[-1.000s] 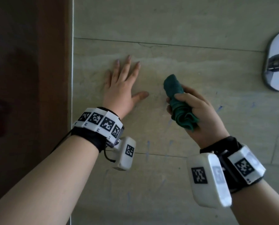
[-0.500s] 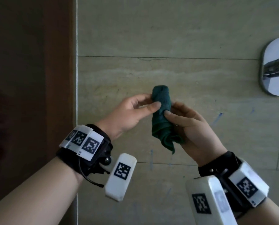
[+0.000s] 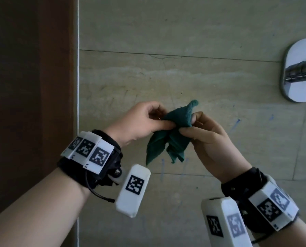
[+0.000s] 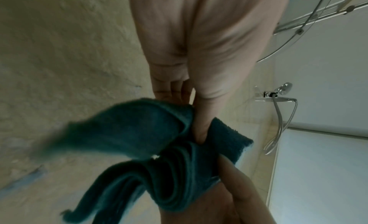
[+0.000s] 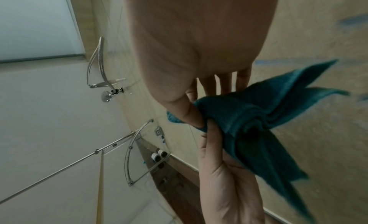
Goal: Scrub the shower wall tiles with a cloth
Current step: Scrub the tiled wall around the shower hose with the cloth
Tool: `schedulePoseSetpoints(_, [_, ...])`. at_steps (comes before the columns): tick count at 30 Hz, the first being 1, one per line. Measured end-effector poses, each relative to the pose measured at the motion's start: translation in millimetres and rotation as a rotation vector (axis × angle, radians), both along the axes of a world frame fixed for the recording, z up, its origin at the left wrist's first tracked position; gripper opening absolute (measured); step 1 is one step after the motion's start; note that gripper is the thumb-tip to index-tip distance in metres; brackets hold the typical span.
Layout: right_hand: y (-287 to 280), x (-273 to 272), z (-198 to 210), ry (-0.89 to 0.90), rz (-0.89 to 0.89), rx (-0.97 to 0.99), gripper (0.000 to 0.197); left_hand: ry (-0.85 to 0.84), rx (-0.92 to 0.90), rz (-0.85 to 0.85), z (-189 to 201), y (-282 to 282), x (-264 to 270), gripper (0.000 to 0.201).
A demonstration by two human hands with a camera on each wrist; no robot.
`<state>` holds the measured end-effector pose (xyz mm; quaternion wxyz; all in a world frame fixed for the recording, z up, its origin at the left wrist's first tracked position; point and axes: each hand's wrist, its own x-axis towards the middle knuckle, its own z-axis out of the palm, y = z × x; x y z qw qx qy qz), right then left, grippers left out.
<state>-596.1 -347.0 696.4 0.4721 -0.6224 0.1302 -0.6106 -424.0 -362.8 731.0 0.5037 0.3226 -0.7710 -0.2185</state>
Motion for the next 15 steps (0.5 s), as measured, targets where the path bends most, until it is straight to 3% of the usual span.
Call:
schedulePoseSetpoints(4, [1, -1, 3, -0.021, -0.027, 0.044, 0.029, 0.058, 0.023, -0.025, 2, -1, 2, 0.012])
schedulePoseSetpoints(9, [2, -2, 4, -0.171, -0.02, 0.11, 0.056, 0.234, 0.154, -0.103, 3, -2, 10, 0.011])
schedulePoseSetpoints(15, [2, -5, 8, -0.19, -0.204, 0.112, 0.051, 0.133, 0.125, -0.036, 7, -1, 14, 0.01])
